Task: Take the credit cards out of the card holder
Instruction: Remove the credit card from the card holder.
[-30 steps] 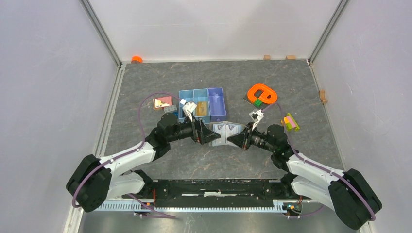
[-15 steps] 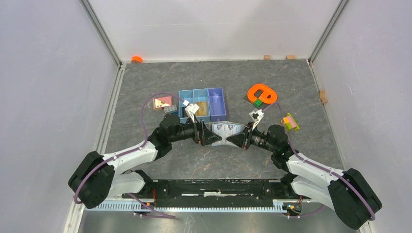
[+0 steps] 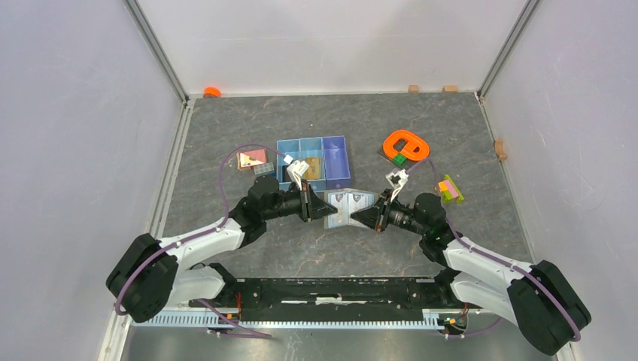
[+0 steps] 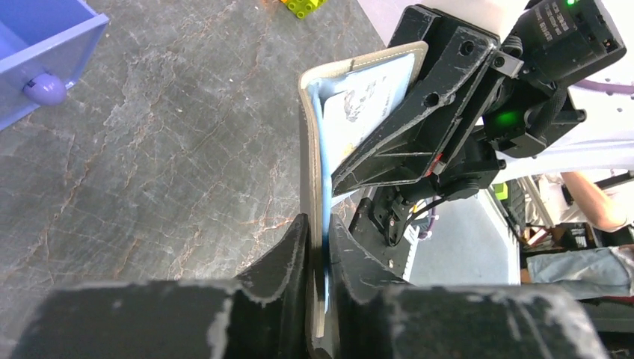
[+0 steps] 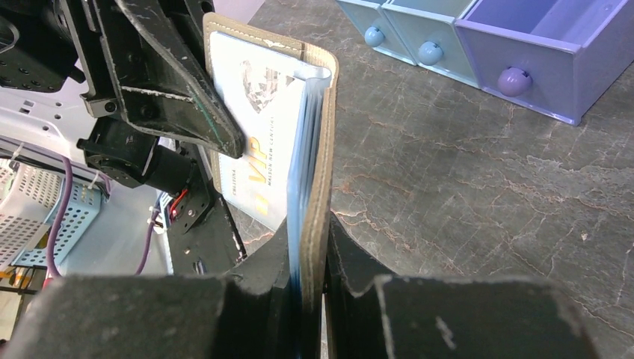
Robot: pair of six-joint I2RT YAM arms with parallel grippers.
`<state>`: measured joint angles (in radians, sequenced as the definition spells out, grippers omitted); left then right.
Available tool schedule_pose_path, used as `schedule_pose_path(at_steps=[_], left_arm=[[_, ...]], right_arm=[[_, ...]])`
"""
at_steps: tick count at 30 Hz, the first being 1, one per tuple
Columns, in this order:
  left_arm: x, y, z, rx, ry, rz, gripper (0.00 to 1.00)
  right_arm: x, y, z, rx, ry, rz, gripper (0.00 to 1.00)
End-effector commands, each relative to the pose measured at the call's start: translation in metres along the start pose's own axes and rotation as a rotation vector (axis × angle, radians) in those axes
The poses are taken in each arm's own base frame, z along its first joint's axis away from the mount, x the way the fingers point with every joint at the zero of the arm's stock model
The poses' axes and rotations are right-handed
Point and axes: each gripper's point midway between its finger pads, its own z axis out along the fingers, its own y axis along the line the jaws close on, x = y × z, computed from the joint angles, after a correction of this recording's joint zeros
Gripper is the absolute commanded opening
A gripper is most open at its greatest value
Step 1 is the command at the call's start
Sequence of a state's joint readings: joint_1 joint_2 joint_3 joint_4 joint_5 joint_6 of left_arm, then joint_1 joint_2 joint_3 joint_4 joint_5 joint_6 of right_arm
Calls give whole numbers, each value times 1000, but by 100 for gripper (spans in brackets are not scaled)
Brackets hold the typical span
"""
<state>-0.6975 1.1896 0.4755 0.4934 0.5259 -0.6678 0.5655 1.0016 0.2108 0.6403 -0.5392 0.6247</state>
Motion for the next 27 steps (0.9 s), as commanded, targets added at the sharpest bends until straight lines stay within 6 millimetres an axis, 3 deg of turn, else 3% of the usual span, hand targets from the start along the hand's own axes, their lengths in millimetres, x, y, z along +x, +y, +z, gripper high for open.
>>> schedule_pose_path(at_steps=[1,5,16,20,27], left_arm=[[-16,-7,1,-3,-41,29,14],[-17,-5,1,-14,-45,30,2],[-21,-2,-4,-32,-73,13,2],[-22,0,-6,-33,-80,2,2],[-23,14,-9,-96,-90,-31,2]], right_arm=[[-14,7,0,-31,-49,-31,5],[-15,-1,0,9,-50,-33,13],[-25,-32,-13,188,-107,-42,34],[-29,-40,-19,230,-136,-36,47],[-35,-54,-29,328,-163,-52,52]])
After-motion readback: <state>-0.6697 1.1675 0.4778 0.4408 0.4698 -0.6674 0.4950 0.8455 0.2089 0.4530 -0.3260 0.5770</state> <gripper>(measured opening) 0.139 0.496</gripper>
